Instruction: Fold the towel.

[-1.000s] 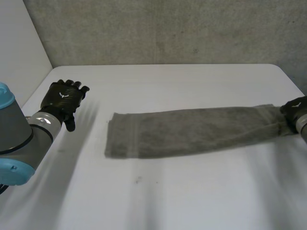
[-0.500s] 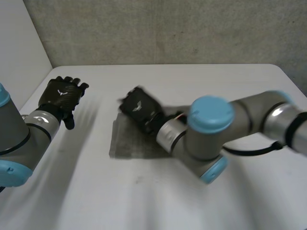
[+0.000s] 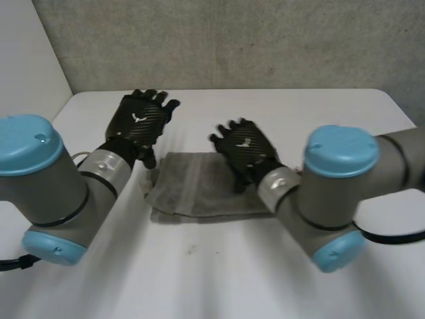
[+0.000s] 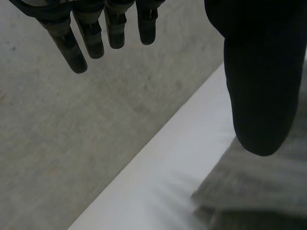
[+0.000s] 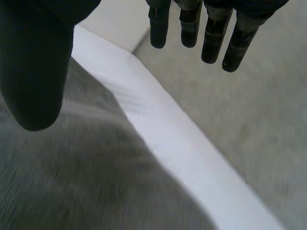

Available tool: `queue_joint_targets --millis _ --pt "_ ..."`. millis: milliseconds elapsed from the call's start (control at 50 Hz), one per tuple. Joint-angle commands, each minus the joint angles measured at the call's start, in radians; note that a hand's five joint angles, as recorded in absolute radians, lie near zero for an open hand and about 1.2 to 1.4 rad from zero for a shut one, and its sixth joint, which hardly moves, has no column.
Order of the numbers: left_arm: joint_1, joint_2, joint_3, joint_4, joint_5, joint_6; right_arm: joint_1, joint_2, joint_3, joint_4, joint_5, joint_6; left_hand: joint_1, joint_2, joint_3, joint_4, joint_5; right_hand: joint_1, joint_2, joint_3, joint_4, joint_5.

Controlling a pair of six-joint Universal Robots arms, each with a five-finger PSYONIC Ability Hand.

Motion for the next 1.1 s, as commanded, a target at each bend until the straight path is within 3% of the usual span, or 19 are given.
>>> queue_joint_targets --millis 20,100,140,260,300,360,540,620,640,680,800,840,900,980,1020,1040,1080,1100 --pt "-0.049 -0.136 0.062 0.000 -0.011 -0.066 -0.136 -0.013 0.122 0.058 -0.007 0.076 0.049 0.047 0.050 0.049 0.020 -0.030 -0.045 -0.039 -0.054 -0.055" --pt "-0.048 -0.178 0.073 0.000 -0.017 -0.065 -0.181 0.015 0.144 0.060 -0.007 0.074 0.055 0.053 0.056 0.055 0.026 0.071 0.056 0.062 0.048 0.046" --pt "-0.045 -0.198 0.076 0.000 -0.026 -0.065 -0.210 0.027 0.159 0.058 -0.010 0.072 0.058 0.056 0.059 0.058 0.029 0.308 0.293 0.299 0.284 0.282" --pt "-0.034 -0.249 0.071 -0.003 -0.051 -0.063 -0.235 0.033 0.167 0.046 -0.009 0.065 0.058 0.056 0.059 0.058 0.029 0.673 0.658 0.664 0.649 0.648" --pt "-0.035 -0.255 0.053 -0.009 -0.052 -0.065 -0.246 0.027 0.170 0.036 -0.004 0.027 0.058 0.056 0.059 0.058 0.029 1.189 1.174 1.180 1.166 1.164" --pt "-0.034 -0.253 0.033 -0.014 -0.052 -0.065 -0.250 0.018 0.171 0.025 -0.001 0.005 0.058 0.056 0.059 0.058 0.029 1.192 1.177 1.183 1.168 1.166" --pt "-0.052 -0.071 -0.100 -0.055 -0.054 -0.065 -0.198 -0.027 0.052 -0.001 0.016 -0.190 0.061 0.059 0.062 0.061 0.032 1.192 1.177 1.183 1.168 1.166" --pt "-0.048 0.044 -0.140 -0.051 -0.055 -0.065 -0.008 0.011 -0.078 -0.003 -0.001 -0.240 0.061 0.059 0.062 0.061 0.032 1.192 1.177 1.183 1.168 1.166" --pt "-0.048 0.044 -0.140 -0.051 -0.055 -0.065 -0.008 0.012 -0.079 -0.003 -0.001 -0.240 0.061 0.059 0.062 0.061 0.032 1.192 1.177 1.183 1.168 1.166" --pt "-0.023 0.089 -0.149 -0.058 -0.060 -0.068 0.076 0.047 -0.137 0.002 -0.007 -0.247 0.058 0.056 0.059 0.058 0.029 1.192 1.177 1.183 1.168 1.166" --pt "0.077 0.123 -0.160 -0.061 -0.104 -0.066 0.161 0.124 -0.151 0.012 -0.036 -0.247 0.058 0.056 0.059 0.058 0.029 1.192 1.177 1.183 1.168 1.166" --pt "0.144 0.135 -0.165 -0.061 -0.115 -0.073 0.225 0.166 -0.132 0.012 -0.097 -0.248 0.058 0.056 0.059 0.058 0.029 1.192 1.177 1.183 1.168 1.166" --pt "0.170 0.137 -0.165 -0.063 -0.111 -0.074 0.251 0.202 -0.111 0.014 -0.156 -0.257 0.058 0.056 0.059 0.058 0.029 1.192 1.177 1.183 1.168 1.166" --pt "0.170 0.133 -0.163 -0.063 -0.108 -0.077 0.251 0.208 -0.106 0.009 -0.167 -0.259 0.055 0.053 0.056 0.055 0.026 1.192 1.177 1.183 1.168 1.166" --pt "0.152 0.133 -0.157 -0.061 -0.094 -0.077 0.247 0.176 -0.106 0.012 -0.119 -0.241 0.055 0.053 0.056 0.055 0.026 0.530 0.515 0.521 0.506 0.505" --pt "0.152 0.133 -0.157 -0.061 -0.094 -0.077 0.247 0.176 -0.106 0.012 -0.119 -0.240 0.055 0.053 0.056 0.055 0.026 0.526 0.511 0.517 0.503 0.501" --pt "0.107 0.127 -0.137 -0.058 -0.083 -0.082 0.203 0.099 -0.106 0.009 -0.050 -0.131 0.055 0.053 0.056 0.055 0.026 -0.030 -0.045 -0.039 -0.054 -0.055" --pt "0.107 0.127 -0.137 -0.058 -0.083 -0.082 0.161 0.063 -0.102 0.011 -0.027 -0.039 0.055 0.053 0.056 0.055 0.026 -0.030 -0.045 -0.039 -0.054 -0.055"
